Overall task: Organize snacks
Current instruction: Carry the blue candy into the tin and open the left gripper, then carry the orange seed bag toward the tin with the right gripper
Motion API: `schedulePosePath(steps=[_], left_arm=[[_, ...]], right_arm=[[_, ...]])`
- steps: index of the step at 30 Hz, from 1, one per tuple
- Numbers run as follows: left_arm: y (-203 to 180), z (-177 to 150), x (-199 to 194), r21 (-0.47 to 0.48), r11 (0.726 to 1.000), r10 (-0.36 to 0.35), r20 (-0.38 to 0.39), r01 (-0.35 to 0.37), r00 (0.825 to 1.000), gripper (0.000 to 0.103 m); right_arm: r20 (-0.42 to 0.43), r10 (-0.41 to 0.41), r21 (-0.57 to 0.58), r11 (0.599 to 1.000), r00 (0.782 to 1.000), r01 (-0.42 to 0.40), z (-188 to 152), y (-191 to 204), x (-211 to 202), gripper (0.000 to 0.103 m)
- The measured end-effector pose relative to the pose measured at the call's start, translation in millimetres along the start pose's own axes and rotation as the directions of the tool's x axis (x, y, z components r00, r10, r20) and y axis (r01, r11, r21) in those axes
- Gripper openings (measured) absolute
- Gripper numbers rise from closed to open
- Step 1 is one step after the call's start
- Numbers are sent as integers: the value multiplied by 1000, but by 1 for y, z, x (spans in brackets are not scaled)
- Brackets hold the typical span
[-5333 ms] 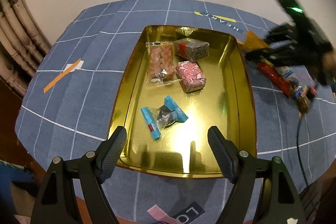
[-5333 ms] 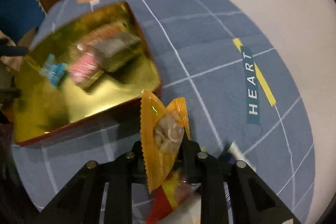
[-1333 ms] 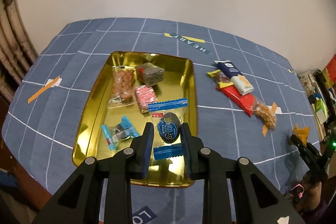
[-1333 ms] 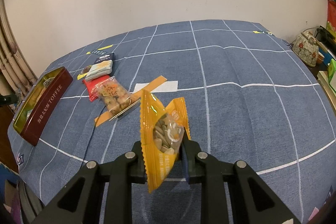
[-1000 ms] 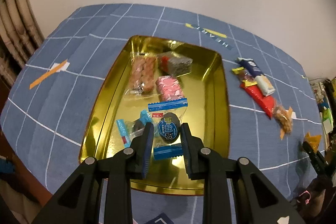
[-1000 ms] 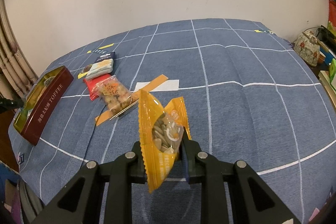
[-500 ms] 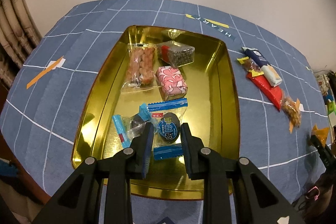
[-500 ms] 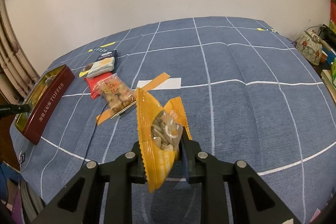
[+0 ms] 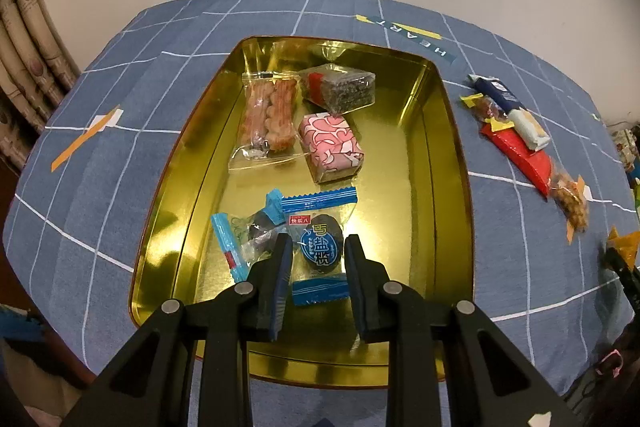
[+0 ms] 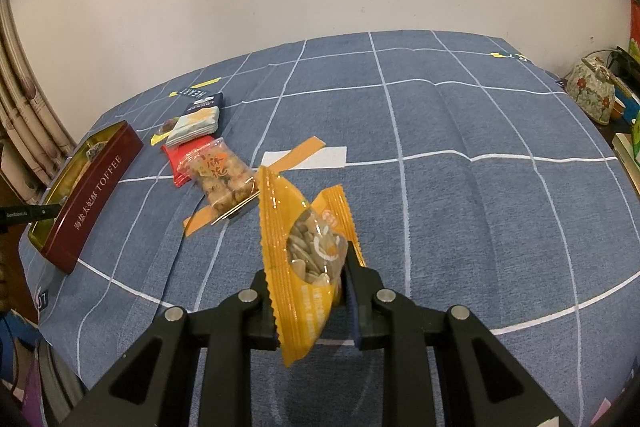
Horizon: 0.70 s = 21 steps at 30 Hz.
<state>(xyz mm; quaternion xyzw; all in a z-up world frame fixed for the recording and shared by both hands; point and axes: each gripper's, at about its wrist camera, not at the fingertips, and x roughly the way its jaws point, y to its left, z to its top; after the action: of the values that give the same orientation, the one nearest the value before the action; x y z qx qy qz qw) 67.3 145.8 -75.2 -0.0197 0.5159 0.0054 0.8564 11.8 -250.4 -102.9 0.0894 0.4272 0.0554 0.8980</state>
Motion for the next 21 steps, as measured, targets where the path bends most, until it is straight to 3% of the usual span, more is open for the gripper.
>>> schedulePosePath(steps=[10,14,21], left_arm=[[-1,1,-2,10,1000,13,10,-13,1000,26],[-2,1,-3,14,1000,20,7,-20,1000,34],[2,3,-17,-2,1000,29,34,-29,999,38]], right_arm=[[-3,1,1,1000,1000,-1,-2,2,1,23],[-3,0,0,1000,1000,0,-2,2,1,23],[-3,0,-1,1000,1000,0,-2,2,2,23]])
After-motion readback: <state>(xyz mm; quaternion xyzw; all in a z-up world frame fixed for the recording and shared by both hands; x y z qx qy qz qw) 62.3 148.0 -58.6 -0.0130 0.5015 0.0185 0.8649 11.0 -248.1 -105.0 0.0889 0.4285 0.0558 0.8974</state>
